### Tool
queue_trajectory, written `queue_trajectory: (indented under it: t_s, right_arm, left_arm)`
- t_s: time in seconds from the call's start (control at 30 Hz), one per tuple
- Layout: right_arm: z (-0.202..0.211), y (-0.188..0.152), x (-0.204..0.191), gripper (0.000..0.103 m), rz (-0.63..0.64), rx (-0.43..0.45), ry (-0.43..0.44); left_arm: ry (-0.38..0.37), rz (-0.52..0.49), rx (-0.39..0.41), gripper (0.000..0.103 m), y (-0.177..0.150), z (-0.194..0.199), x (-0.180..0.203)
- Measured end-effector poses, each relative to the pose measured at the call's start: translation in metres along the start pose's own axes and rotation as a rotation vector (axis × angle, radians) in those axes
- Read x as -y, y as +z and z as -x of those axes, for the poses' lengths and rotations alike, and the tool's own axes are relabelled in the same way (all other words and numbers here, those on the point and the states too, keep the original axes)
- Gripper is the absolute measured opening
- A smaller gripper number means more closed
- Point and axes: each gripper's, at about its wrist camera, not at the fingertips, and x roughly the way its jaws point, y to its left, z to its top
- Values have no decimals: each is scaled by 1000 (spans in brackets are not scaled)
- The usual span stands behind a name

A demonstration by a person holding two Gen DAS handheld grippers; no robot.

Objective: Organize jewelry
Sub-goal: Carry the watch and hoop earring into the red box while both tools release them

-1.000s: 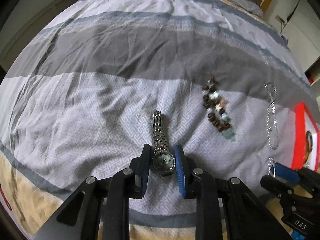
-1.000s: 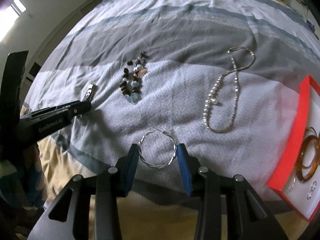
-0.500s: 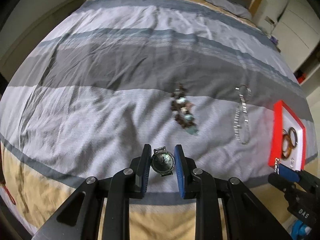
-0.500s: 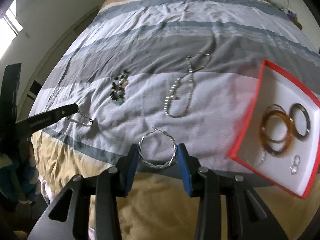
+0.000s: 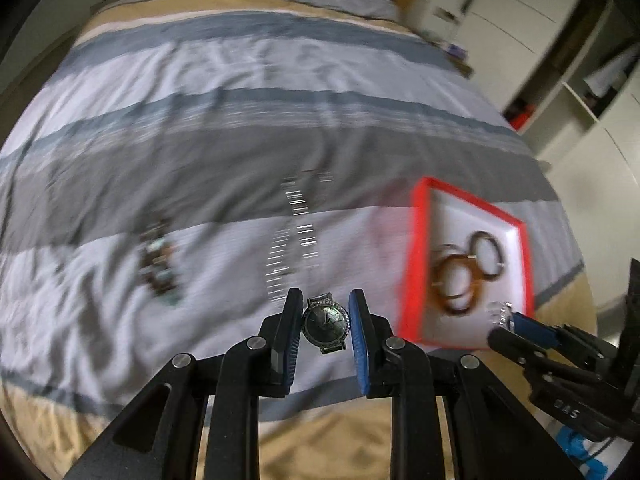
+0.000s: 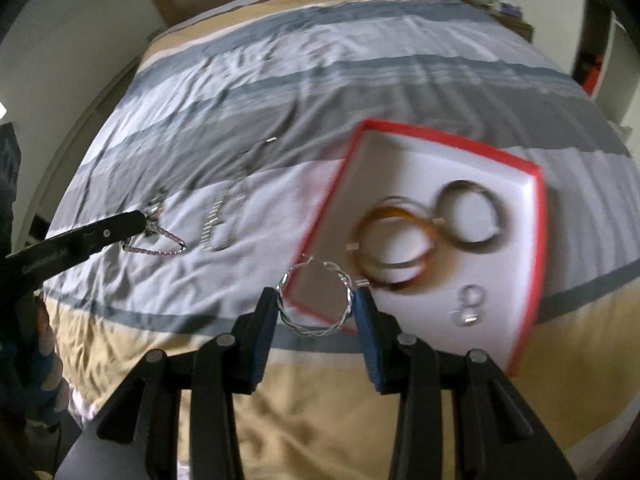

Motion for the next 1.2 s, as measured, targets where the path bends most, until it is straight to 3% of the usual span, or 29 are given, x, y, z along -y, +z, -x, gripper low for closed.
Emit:
queue_trajectory:
  t_s: [0.23,0.47,0.83,1.2]
  right_arm:
    - [-7,23,50,37,-28,18,-44]
    - [-47,45,90,37,-30,-9,-63]
    - [-90,52,122,38,-42,-57,-72]
    - [-92,57,119,41,-1,-64,-98]
  left_arm:
    - [-103,-116,-9,23,34,-40,84]
    - [-101,-199,-40,23,69,-113,138]
    - [-18,-220,-117,23,74,-184,139]
    - [-25,-229,-119,30,70,-188,136]
